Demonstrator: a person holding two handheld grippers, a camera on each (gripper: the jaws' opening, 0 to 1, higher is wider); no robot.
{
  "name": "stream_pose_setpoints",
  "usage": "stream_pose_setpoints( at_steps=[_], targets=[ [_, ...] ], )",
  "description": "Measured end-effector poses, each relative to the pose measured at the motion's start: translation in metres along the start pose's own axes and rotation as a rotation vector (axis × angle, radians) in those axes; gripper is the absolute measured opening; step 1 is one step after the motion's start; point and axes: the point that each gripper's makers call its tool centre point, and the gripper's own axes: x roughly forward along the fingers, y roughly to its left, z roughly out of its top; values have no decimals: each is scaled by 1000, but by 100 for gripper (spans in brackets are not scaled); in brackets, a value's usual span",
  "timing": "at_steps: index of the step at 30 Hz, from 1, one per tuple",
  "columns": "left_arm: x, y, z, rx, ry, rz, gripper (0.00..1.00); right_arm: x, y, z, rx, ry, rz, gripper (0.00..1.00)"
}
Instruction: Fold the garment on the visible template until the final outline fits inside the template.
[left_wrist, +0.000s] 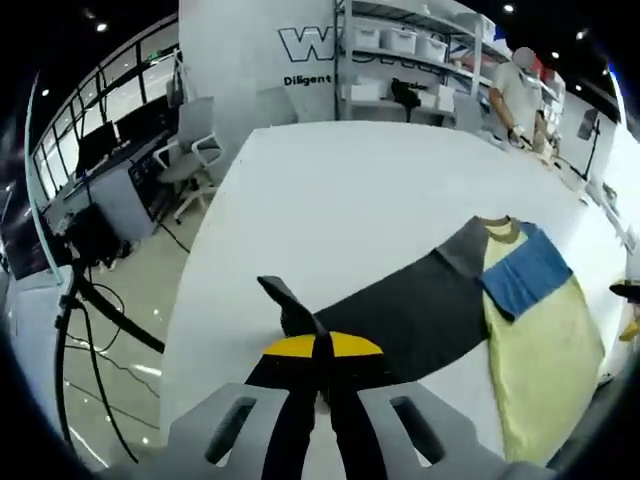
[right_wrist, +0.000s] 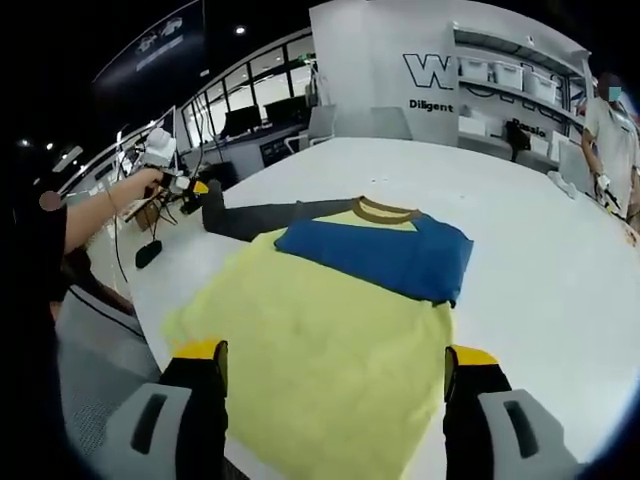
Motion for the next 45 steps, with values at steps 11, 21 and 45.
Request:
stream_pose_setpoints(
  at_steps=[11,21,45],
  targets=[
    [6,-80,30,52,-44,-174,0,-5,-5,-6,5,15,-9,88],
    [11,-165,54,86,-91,-322,0,-6,-4,-8,7,20,-7,88],
    [10,-318,85,139,-123,-564,0,-13,-6,-17,27,35,-15,88]
  ],
)
